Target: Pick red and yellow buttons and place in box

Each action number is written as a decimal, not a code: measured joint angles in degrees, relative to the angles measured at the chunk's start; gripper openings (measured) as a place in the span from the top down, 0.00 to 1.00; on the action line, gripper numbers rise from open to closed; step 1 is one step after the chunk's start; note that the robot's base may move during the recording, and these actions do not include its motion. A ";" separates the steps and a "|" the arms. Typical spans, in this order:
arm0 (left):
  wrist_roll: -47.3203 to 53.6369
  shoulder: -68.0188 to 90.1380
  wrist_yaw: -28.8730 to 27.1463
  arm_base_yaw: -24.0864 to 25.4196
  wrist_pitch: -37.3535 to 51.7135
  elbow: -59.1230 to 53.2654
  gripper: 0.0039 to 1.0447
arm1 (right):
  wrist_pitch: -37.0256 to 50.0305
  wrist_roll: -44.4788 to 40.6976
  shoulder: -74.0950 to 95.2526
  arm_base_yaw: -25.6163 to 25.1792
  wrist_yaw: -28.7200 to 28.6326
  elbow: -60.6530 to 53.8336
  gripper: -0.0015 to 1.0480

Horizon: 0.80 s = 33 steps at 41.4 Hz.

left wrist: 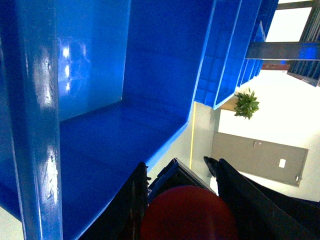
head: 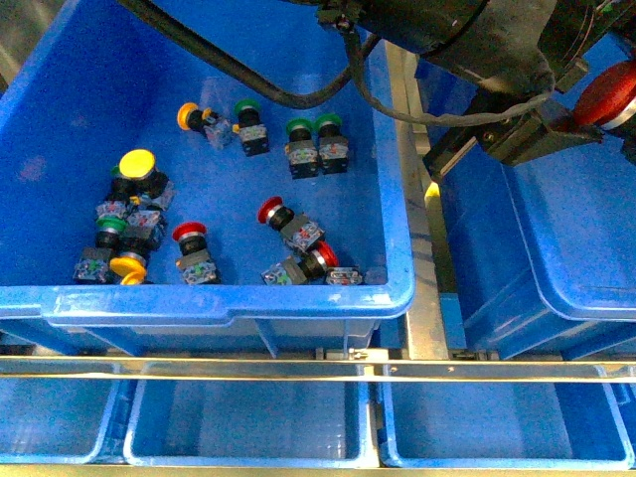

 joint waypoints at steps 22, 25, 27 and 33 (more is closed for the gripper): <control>0.50 0.00 -0.44 0.00 -0.31 0.61 0.54 | 0.83 -2.16 -0.11 -0.07 -0.33 -0.02 0.73; 0.39 0.00 -0.44 -0.09 -0.48 0.61 0.44 | 0.96 -1.88 -0.37 -0.09 -0.28 -0.02 0.73; 0.37 0.04 -0.59 -0.09 -0.52 0.61 0.35 | 0.98 -1.66 -0.59 -0.09 -0.15 -0.02 0.73; 0.37 0.09 -1.20 -0.09 -0.79 0.61 0.16 | 1.05 -1.27 -1.14 -0.09 0.04 -0.02 0.74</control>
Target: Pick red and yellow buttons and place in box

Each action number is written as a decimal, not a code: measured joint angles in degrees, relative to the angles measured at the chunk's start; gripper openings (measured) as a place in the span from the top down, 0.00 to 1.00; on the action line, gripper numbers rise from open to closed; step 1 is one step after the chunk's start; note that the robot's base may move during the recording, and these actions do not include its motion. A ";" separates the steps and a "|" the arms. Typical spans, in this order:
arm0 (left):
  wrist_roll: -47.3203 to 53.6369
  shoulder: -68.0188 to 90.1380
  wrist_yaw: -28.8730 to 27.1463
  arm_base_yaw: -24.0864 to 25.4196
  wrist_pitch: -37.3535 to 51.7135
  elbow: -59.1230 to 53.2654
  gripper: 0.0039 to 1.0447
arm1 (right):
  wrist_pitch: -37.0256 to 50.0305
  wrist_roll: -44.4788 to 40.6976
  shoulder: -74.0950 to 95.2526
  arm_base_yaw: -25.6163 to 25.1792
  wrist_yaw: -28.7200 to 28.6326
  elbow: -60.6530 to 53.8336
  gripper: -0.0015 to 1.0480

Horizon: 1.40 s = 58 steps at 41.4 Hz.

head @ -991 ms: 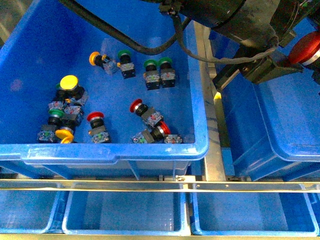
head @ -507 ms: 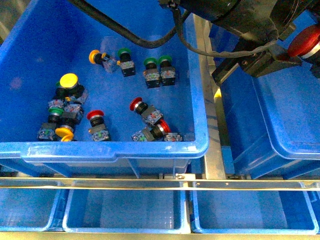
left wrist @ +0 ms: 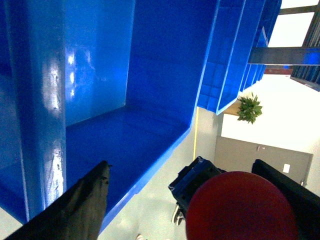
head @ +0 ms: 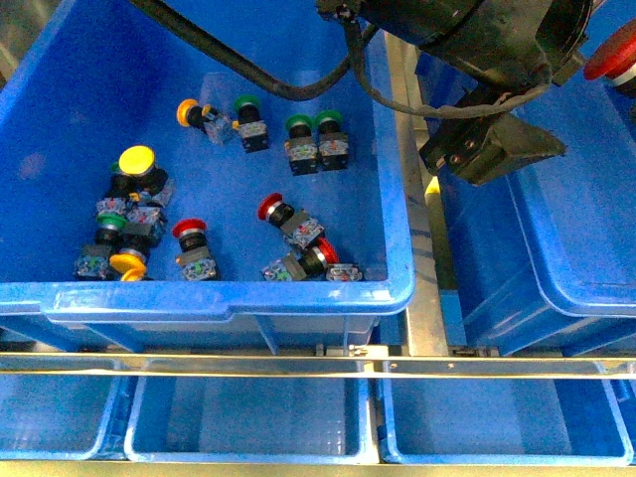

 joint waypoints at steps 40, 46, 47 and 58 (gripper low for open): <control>20.98 -1.75 -7.06 2.14 -5.75 1.01 0.08 | 0.76 -0.39 -1.53 -1.14 0.59 -2.75 0.74; 24.61 -2.16 -6.97 3.04 -6.25 0.98 0.08 | 1.05 -1.03 -1.53 -1.25 0.07 -2.75 0.74; 25.46 -2.29 -6.80 3.30 -6.84 1.01 0.08 | 1.07 -1.40 -1.53 -1.27 -0.11 -2.75 0.74; 29.27 -2.36 -5.51 4.46 -9.55 2.19 0.08 | 1.22 -2.43 -1.29 -1.44 -1.14 -2.73 0.74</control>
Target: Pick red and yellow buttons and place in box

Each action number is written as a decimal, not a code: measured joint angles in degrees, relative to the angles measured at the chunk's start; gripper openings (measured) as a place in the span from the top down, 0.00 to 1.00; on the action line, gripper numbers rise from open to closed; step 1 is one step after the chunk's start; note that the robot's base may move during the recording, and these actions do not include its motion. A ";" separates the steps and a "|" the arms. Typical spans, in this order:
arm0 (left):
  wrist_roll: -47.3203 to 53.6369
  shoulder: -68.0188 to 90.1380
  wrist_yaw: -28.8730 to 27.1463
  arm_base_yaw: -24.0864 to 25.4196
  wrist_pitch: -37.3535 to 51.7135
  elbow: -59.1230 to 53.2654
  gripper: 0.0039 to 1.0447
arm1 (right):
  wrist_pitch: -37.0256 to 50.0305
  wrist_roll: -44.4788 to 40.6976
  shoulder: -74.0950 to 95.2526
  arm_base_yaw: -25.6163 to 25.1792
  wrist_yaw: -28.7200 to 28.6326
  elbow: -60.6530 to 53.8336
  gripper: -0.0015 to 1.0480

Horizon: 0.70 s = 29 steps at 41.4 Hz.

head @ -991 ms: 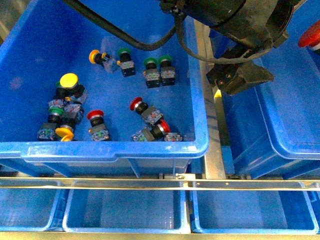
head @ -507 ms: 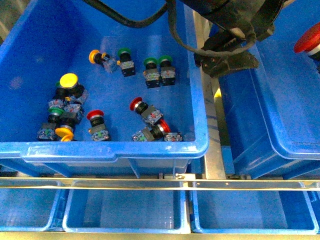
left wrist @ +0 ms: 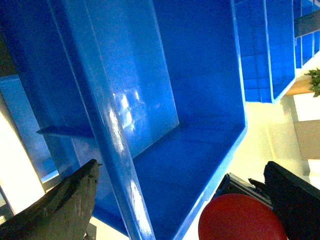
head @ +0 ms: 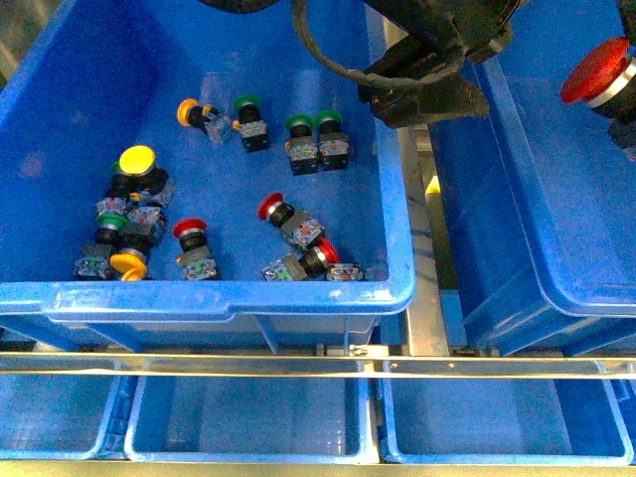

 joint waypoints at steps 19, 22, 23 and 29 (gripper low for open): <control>-3.67 2.01 -1.90 0.37 3.85 2.45 0.08 | -1.29 1.25 0.44 -0.20 4.39 0.20 0.74; -5.27 1.95 -2.56 0.96 5.73 2.45 0.08 | -1.66 1.73 0.46 -0.57 5.70 -0.02 0.74; -5.95 1.95 -2.93 1.07 6.36 2.45 0.08 | -1.68 1.95 0.44 -0.57 5.66 -0.04 0.74; -8.17 1.70 -2.67 0.92 7.65 1.81 0.08 | -1.99 2.47 0.35 0.00 5.53 -0.09 0.74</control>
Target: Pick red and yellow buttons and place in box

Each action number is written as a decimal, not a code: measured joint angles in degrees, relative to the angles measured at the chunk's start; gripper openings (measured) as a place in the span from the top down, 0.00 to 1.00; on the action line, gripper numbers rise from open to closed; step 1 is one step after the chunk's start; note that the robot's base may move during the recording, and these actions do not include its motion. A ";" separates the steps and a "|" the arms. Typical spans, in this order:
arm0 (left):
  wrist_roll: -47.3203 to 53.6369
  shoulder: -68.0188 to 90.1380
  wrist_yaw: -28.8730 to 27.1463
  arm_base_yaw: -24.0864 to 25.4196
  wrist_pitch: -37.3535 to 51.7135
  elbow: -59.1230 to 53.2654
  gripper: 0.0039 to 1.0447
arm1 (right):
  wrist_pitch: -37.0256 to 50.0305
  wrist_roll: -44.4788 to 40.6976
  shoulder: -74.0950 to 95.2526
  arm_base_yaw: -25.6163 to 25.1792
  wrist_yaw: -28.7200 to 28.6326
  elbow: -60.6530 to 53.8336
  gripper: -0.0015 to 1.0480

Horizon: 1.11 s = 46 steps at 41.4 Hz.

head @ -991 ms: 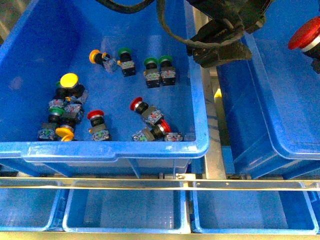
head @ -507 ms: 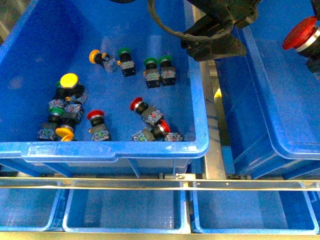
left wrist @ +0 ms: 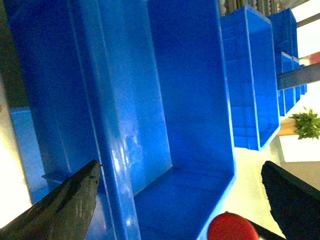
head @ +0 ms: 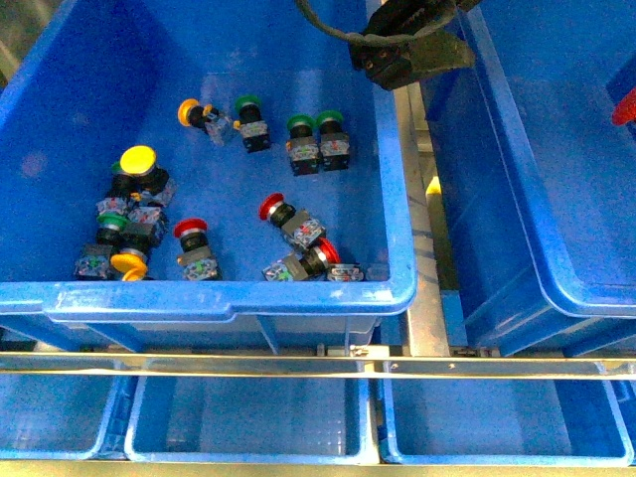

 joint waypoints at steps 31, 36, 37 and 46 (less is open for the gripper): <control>13.11 -9.20 -0.87 10.10 -4.92 -16.09 0.08 | 1.25 -0.11 -2.51 -2.78 1.99 -2.05 0.74; 16.57 -16.26 -0.85 14.49 -3.28 -23.26 0.08 | 2.47 -0.07 -3.80 -4.09 4.24 -2.29 0.74; 17.16 -17.40 -0.85 15.21 -3.21 -24.28 0.08 | 2.71 -0.04 -4.22 -4.31 4.59 -2.49 0.74; 21.75 -25.29 0.15 21.64 -3.28 -34.60 0.08 | 4.98 1.38 -8.13 -5.86 6.86 -5.42 0.74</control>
